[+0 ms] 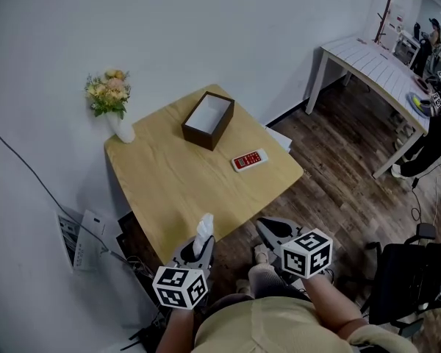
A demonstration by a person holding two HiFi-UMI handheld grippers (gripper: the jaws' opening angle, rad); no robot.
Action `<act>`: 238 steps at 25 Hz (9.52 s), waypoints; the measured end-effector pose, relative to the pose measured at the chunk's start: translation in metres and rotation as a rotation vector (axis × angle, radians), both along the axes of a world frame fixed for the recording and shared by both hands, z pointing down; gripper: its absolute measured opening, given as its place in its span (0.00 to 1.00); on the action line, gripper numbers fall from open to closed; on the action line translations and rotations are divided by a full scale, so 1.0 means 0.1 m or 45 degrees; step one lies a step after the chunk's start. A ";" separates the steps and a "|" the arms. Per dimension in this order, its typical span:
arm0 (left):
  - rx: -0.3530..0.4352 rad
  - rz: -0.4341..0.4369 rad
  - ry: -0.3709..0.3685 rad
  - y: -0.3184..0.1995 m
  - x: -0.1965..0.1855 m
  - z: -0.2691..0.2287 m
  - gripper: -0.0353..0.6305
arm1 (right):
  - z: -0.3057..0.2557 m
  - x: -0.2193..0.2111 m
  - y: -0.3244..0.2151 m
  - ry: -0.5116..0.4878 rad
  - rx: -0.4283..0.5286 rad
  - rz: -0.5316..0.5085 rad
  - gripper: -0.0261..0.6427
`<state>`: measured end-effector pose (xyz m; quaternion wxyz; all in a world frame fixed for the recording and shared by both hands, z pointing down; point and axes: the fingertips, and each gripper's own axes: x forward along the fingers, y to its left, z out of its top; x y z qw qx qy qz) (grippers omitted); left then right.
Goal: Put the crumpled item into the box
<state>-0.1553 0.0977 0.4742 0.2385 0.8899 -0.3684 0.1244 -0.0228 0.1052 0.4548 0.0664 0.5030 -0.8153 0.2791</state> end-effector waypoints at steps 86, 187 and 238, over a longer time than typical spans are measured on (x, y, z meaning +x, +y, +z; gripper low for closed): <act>0.056 -0.177 -0.068 -2.89 0.90 -0.40 0.19 | -0.30 0.47 -2.89 -0.007 0.006 -0.372 0.08; 0.043 -0.304 -0.152 -3.21 0.58 -0.33 0.09 | -0.16 0.18 -3.25 -0.075 -0.037 -0.484 0.08; 0.007 -0.379 -0.083 -2.70 0.55 -0.32 0.09 | -0.31 0.27 -2.90 0.011 0.051 -0.446 0.08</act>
